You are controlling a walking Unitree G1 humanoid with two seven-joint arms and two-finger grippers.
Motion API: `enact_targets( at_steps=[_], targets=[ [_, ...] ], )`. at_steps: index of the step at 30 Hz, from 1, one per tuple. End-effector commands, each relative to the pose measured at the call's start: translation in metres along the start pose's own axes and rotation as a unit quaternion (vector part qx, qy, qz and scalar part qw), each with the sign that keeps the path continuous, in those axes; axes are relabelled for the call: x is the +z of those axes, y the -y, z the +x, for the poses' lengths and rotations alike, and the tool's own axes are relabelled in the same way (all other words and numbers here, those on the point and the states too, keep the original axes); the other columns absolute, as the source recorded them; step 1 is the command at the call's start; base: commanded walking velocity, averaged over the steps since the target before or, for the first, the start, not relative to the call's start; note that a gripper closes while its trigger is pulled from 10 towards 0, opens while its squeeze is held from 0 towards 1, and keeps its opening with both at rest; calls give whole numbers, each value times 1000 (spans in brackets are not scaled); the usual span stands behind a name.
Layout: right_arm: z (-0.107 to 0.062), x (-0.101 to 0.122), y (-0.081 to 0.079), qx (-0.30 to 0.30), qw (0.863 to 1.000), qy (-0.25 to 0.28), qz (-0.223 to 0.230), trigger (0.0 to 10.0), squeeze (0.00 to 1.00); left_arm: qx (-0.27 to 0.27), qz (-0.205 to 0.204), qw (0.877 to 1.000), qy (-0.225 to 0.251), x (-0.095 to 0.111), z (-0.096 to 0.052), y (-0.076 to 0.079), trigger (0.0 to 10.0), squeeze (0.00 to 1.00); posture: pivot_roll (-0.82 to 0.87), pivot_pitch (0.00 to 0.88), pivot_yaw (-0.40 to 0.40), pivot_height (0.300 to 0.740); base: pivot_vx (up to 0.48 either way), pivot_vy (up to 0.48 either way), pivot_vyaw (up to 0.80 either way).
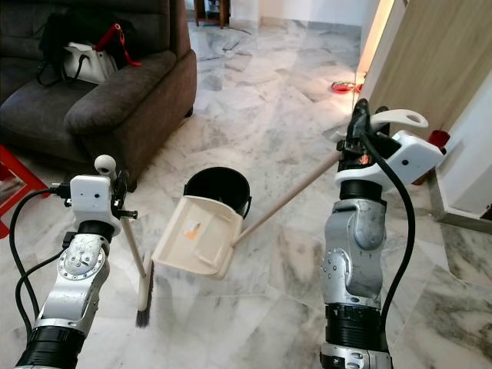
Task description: Sweep floor
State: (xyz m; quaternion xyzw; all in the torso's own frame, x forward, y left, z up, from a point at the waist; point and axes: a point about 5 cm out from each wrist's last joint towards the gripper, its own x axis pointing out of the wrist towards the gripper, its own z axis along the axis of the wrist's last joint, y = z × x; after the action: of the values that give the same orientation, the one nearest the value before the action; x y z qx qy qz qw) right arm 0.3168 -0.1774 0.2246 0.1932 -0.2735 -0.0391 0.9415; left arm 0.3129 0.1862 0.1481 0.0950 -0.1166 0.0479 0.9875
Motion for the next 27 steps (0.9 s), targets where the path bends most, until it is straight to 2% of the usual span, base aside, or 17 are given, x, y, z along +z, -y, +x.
enact_targets(
  at_steps=[1, 27],
  targets=[
    [7, 18, -12, 15, 999, 42, 26, 10000, 0, 0, 17, 999, 27, 10, 1, -3, 10000, 0, 129, 71, 13, 740, 0, 0, 0],
    [8, 19, -16, 25, 998, 36, 33, 10000, 0, 7, 22, 999, 30, 11, 1, -4, 10000, 0, 126, 53, 13, 740, 0, 0, 0]
  ],
)
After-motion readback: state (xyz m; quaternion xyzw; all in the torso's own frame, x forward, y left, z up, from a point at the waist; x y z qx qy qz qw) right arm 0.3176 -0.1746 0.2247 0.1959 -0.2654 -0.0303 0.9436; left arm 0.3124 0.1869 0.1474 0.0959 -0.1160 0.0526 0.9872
